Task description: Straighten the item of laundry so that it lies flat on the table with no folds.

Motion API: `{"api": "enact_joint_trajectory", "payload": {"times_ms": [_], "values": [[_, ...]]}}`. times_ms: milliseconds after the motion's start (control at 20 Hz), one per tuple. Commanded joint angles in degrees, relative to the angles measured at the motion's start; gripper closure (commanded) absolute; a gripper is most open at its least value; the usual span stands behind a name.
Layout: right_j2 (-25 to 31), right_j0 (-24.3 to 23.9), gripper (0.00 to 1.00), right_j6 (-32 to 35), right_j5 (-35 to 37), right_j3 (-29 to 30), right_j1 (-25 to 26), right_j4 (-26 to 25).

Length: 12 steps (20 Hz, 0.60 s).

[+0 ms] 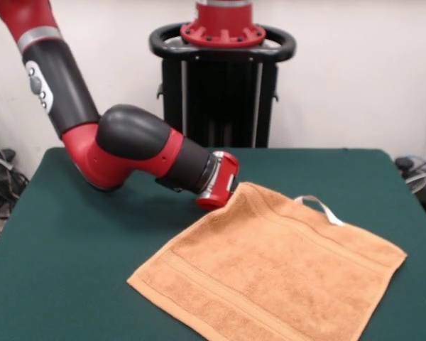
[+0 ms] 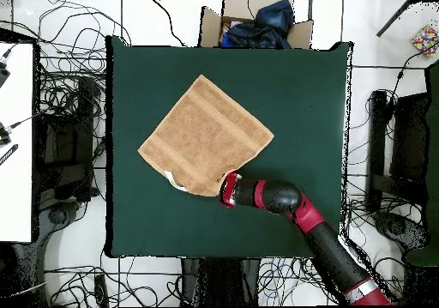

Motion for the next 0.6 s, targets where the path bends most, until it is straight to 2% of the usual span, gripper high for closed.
{"api": "enact_joint_trajectory", "payload": {"times_ms": [50,600], "values": [[-4.6,4.0,1.0,-1.6,2.2,-4.4,1.3,-0.3],[-7.9,8.8,1.0,4.7,0.7,-5.5,-3.1,-1.1]]}}
